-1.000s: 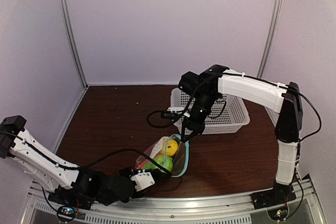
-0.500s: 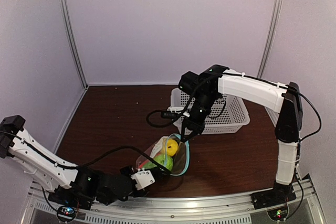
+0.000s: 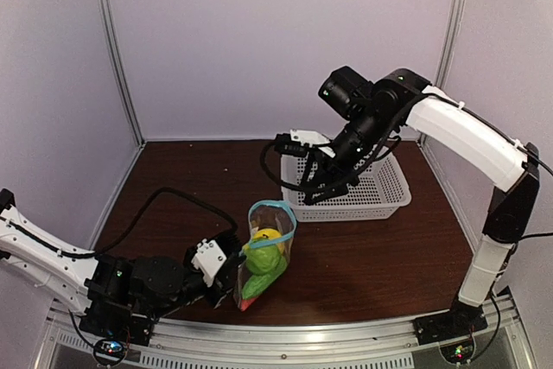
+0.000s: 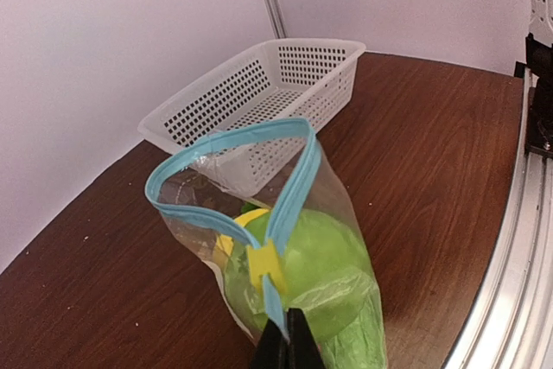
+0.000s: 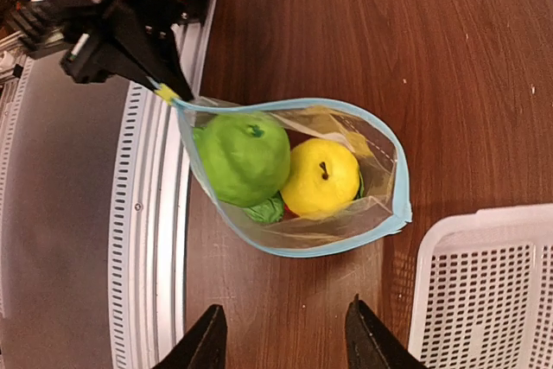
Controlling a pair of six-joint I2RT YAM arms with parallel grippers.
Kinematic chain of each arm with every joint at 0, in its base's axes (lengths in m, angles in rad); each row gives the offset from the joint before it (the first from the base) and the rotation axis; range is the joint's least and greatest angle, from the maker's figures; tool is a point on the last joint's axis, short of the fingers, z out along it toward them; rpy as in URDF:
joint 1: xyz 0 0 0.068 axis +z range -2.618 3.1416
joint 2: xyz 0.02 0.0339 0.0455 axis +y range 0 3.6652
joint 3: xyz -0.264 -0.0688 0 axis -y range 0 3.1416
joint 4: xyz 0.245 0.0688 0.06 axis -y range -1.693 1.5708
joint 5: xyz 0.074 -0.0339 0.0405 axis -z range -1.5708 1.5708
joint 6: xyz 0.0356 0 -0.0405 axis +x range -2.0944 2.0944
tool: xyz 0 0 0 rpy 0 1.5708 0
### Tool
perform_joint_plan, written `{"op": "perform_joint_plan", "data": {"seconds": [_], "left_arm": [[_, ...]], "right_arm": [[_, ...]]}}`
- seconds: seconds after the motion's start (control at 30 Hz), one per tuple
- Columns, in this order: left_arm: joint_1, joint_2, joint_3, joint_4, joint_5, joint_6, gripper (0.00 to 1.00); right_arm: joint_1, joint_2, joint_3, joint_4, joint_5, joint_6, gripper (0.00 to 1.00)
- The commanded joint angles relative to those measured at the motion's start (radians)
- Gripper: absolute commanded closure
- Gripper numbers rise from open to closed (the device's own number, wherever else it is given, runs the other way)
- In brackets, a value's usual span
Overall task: Place the food in the zip-top bag and seal the zipper
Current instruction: Pass from the right arm to the left, then pass from the left arm to the right
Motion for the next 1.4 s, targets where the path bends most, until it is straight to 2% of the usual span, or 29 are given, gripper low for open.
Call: {"op": "perform_joint_plan", "data": {"seconds": [0.0,0.1,0.23,0.4,0.63,1.0,1.3,1.37], "left_arm": [[0.01,-0.04,-0.001,-0.011,0.008,-0.071,1.0],[0.01,-0.066,-0.039,0.033,-0.001,-0.065,1.0],[0.01,-0.094,-0.076,0.075,-0.004,-0.039,1.0],[0.009,-0.116,-0.077,0.074,-0.008,0.002,1.0],[0.01,-0.136,-0.088,0.083,-0.016,0.017,1.0],[0.01,-0.163,-0.094,0.073,-0.027,0.025,1.0],[0.01,-0.176,-0.106,0.073,-0.033,0.024,1.0],[0.01,-0.181,-0.109,0.071,-0.036,0.024,1.0]], "right_arm": [[0.069,-0.026,-0.019,0.032,-0.086,-0.088,0.5],[0.142,-0.028,-0.052,0.125,-0.118,-0.1,0.48],[0.179,-0.001,-0.072,0.262,-0.164,-0.094,0.48],[0.208,0.074,-0.034,0.289,-0.227,-0.131,0.49],[0.235,0.099,-0.103,0.446,-0.25,-0.077,0.54],[0.262,0.184,-0.06,0.429,-0.283,-0.083,0.64],[0.263,0.213,-0.035,0.437,-0.266,-0.054,0.82],[0.263,0.216,-0.035,0.438,-0.258,-0.049,0.83]]}}
